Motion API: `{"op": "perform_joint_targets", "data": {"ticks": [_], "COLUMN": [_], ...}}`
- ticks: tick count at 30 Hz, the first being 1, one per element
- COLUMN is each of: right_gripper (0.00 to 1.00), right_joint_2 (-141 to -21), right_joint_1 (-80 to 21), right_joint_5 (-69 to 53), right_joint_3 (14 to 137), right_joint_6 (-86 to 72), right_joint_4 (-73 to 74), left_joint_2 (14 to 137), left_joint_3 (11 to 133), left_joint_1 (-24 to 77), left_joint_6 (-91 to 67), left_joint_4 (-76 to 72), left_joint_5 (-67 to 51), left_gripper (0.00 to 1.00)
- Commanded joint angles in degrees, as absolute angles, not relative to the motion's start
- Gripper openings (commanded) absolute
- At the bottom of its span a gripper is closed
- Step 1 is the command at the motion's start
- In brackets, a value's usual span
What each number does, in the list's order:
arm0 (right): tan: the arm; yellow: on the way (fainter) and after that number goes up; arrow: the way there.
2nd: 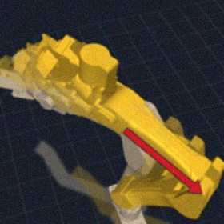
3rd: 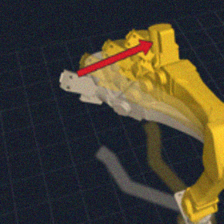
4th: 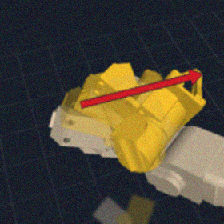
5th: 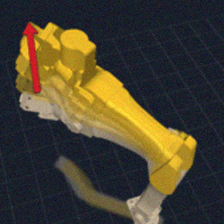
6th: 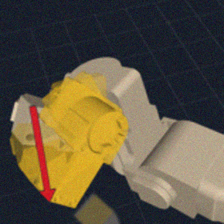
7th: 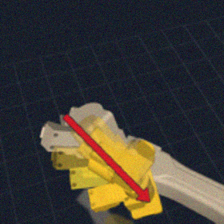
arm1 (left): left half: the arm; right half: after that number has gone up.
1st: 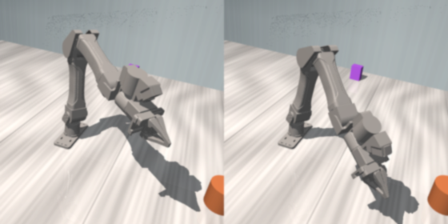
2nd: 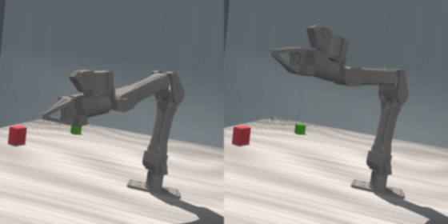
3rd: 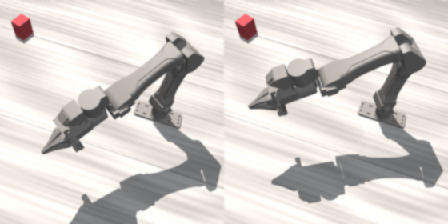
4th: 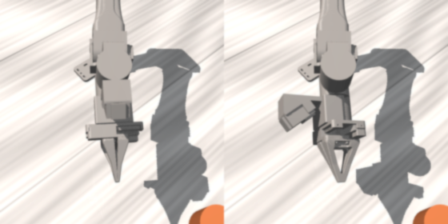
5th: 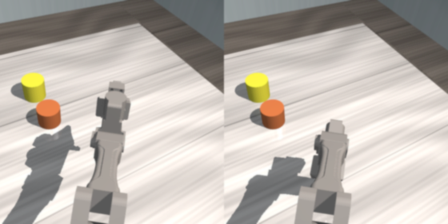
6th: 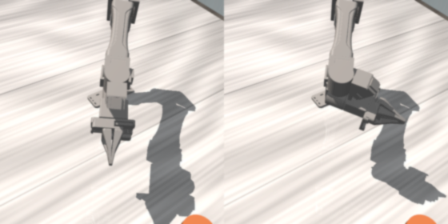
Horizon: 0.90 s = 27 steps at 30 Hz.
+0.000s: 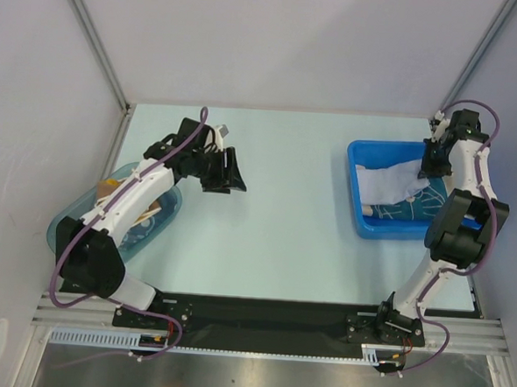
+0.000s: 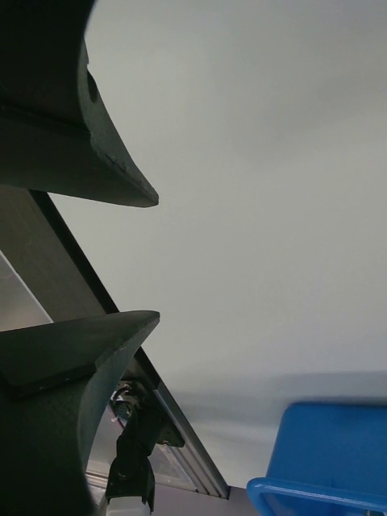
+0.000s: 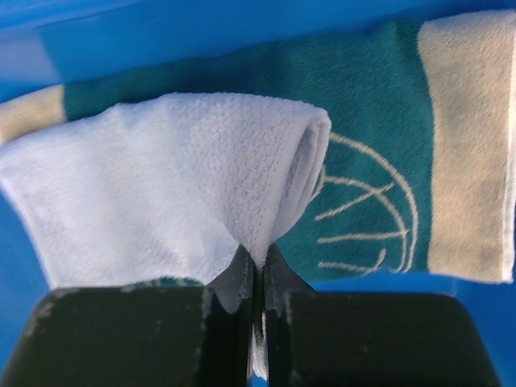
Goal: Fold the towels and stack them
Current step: Neatly place the folded towel into the bin
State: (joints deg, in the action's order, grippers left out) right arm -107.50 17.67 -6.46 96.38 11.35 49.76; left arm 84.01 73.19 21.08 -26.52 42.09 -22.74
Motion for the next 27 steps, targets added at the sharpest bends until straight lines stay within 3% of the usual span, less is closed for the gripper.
{"op": "perform_joint_targets", "data": {"ticks": [1,9,12,14,18,24,25,26,27], "right_gripper": [0.00,0.04,0.24,0.46,0.51,0.72,0.77,0.92,0.99], "right_joint_2": [-110.65,-113.03,-114.17,-114.69,-112.34,-102.51,-100.83,-98.81,-97.05], "right_joint_1": [18.98,21.53,22.06,22.15,21.71,16.11,15.04,13.72,12.67], "right_joint_5": [-4.22,-3.25,1.83,6.57,8.17,10.46,9.24,8.79,8.27], "right_joint_3": [99.84,98.88,98.96,100.10,100.90,98.54,97.39,96.08,94.85], "right_joint_6": [13.62,15.73,14.42,11.71,6.61,0.71,-1.04,-2.27,-3.76], "right_joint_4": [45.79,41.94,40.43,40.78,43.06,45.09,44.65,43.95,42.90], "left_joint_2": [84.55,86.04,86.84,86.84,84.91,82.10,80.61,79.73,78.85], "left_joint_3": [77.60,79.27,79.45,79.89,80.33,81.83,81.22,80.69,80.07], "left_joint_1": [21.01,21.01,21.01,20.92,20.39,14.07,12.93,10.14,8.72], "left_joint_6": [-24.87,-25.66,-25.58,-25.49,-25.75,-26.72,-26.98,-27.07,-27.33], "left_joint_4": [44.29,42.71,42.63,43.32,43.51,45.88,45.79,45.44,45.27], "left_joint_5": [-22.94,-19.07,-17.76,-14.43,-6.26,-0.18,1.48,2.54,5.51], "left_gripper": [0.60,0.61,0.61,0.61,0.62,0.63,0.63,0.63,0.63]}}
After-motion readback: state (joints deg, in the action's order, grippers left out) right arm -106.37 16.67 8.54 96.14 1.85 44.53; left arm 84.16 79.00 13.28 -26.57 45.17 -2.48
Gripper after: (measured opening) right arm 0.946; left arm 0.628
